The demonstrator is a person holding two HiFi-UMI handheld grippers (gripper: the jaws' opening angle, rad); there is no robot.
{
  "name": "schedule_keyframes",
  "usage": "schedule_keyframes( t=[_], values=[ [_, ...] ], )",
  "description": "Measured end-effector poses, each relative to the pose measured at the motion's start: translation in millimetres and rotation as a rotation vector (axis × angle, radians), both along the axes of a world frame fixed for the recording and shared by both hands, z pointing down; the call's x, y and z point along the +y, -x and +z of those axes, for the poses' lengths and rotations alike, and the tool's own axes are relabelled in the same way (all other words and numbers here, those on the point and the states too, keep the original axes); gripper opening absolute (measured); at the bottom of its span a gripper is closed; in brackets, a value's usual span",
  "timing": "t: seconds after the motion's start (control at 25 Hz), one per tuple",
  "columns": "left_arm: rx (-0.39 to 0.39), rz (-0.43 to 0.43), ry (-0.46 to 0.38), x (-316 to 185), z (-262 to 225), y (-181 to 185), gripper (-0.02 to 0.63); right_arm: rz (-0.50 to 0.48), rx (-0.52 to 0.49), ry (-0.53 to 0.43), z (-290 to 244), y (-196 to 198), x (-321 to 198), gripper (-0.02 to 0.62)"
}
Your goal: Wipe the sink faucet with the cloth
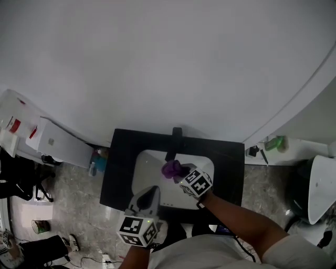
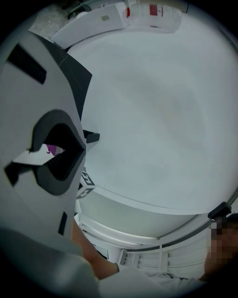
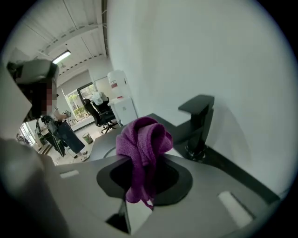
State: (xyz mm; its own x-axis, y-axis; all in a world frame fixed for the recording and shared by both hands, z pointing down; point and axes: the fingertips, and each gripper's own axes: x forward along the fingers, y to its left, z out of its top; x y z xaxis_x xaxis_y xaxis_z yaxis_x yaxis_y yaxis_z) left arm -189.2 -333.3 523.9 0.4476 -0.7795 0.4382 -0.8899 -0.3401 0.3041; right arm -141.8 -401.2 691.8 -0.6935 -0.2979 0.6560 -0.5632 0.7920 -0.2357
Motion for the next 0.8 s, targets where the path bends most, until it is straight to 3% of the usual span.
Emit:
schedule_keyframes(
  t=[0.16,0.28,0.36,0.56,0.68,0.8],
  values=[
    [0.008,0.003,-0.006,-4,-2,-1,0.006,0.100,-0.071,-0.144,-64,-14,-80,0.080],
    [0.013,0.005,-0.010,-4,-5,-6,0.006,0.166,-0.031,-0.155,-74,-22,-151,0.080],
    [0.015,0.009,-0.010,-4,-6,-11,0.006,0.171,0.009,-0.132,-64,-22,-166,0.080],
    [0.022,0.007,-0.012,-5,-7,-11,0.006,0.107,-0.020,-0.130,-54,-9,-101,0.078],
    [0.028,0.006,-0.009,-5,-5,-7,0.006,0.066,-0.025,-0.069,-38,-7,-53,0.078],
    [0.029,0.013,-0.007,-5,-5,-8,0.006,0.092,-0.057,-0.051,-42,-22,-40,0.078]
  ],
)
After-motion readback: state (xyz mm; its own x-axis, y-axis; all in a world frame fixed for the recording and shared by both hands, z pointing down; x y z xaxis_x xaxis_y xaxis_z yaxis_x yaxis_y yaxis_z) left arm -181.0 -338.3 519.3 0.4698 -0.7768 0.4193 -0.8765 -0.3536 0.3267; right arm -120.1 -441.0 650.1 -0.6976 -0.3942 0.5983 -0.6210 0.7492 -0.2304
